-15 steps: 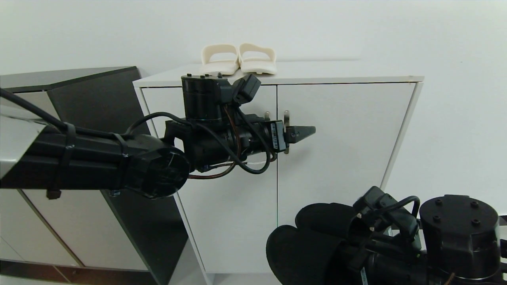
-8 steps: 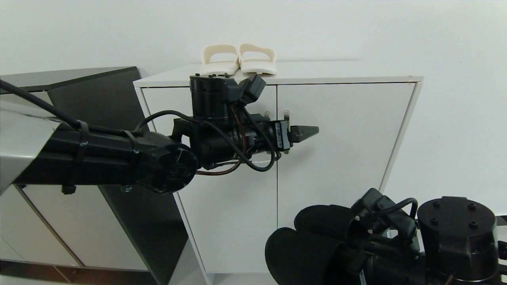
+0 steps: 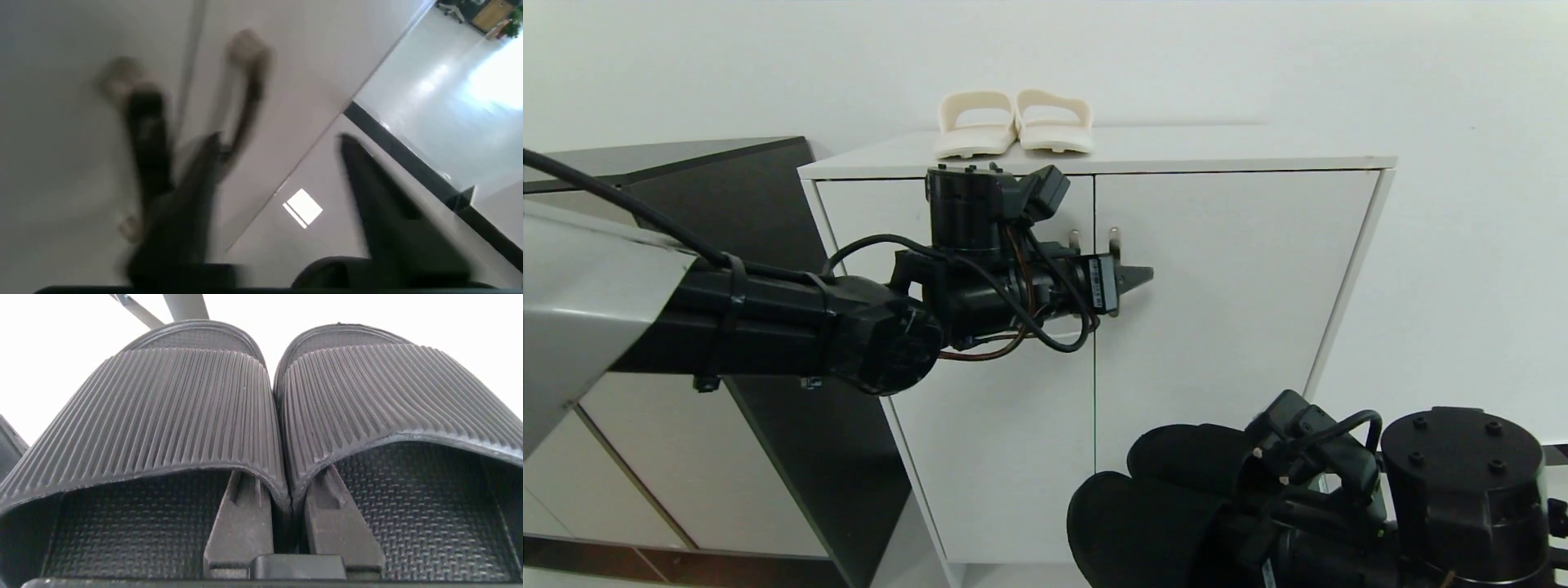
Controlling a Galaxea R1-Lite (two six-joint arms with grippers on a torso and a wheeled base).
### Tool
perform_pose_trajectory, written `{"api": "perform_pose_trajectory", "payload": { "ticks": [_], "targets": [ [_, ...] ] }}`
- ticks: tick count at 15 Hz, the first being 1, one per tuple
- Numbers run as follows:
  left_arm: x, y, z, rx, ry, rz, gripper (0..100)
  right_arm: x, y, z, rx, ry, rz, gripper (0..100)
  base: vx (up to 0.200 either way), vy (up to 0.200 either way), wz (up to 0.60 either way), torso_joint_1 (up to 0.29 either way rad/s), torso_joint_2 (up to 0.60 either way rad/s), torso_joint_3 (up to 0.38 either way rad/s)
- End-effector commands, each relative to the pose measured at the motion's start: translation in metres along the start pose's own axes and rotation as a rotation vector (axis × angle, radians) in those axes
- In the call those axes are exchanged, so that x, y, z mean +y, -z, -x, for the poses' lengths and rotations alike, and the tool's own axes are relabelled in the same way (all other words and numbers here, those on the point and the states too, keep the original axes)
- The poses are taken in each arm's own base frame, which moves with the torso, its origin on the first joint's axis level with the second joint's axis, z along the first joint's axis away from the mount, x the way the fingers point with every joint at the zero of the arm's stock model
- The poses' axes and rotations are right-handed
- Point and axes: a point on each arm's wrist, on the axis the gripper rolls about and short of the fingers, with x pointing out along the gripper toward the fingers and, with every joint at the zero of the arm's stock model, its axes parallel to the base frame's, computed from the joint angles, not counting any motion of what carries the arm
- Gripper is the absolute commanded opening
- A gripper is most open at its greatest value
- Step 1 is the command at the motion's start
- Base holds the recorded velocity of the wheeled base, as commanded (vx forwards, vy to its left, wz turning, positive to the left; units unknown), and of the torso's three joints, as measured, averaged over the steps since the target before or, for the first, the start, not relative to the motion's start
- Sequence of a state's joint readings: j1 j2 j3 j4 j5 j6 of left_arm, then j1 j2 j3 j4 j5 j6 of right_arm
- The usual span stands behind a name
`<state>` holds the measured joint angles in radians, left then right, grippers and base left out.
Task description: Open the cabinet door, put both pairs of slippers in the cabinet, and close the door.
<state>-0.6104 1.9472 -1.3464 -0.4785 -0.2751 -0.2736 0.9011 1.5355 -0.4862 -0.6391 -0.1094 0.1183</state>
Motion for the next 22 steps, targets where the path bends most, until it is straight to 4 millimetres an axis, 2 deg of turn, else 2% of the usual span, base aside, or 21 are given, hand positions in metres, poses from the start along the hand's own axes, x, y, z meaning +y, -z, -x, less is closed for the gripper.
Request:
{"api": "perform_pose_trajectory", "payload": {
  "ticks": [1, 3, 7, 11, 14, 20, 22],
  "targets": [
    [-0.002, 0.0, 0.001, 0.0, 0.011, -0.002, 0, 0.0, 0.001, 0.0, 0.003, -0.001, 0.001, 0, 0.0, 0.0, 0.0, 0.0, 0.0, 0.0],
    [-0.008, -0.002, 0.007, -0.002, 0.019, -0.006, 0, 0.001, 0.001, 0.001, 0.001, -0.006, 0.0, 0, 0.0, 0.0, 0.0, 0.0, 0.0, 0.0],
    [-0.025, 0.003, 0.024, 0.02, 0.049, -0.031, 0, 0.005, 0.011, 0.009, 0.029, -0.126, 0.035, 0, 0.0, 0.0, 0.0, 0.0, 0.0, 0.0],
    [-0.048, 0.005, 0.04, 0.025, 0.097, -0.064, 0, 0.005, 0.017, 0.014, 0.006, -0.171, 0.079, 0, 0.0, 0.0, 0.0, 0.0, 0.0, 0.0],
    [-0.054, 0.004, 0.05, 0.02, 0.111, -0.07, 0, 0.006, 0.02, 0.015, 0.013, -0.184, 0.1, 0, 0.0, 0.0, 0.0, 0.0, 0.0, 0.0],
    [-0.064, 0.011, 0.102, 0.013, 0.071, -0.1, 0, 0.006, 0.021, 0.013, 0.017, -0.184, 0.101, 0, 0.0, 0.0, 0.0, 0.0, 0.0, 0.0],
    [-0.062, 0.007, 0.107, 0.0, 0.056, -0.097, 0, 0.006, 0.02, 0.013, 0.016, -0.184, 0.101, 0, 0.0, 0.0, 0.0, 0.0, 0.0, 0.0]
  ]
}}
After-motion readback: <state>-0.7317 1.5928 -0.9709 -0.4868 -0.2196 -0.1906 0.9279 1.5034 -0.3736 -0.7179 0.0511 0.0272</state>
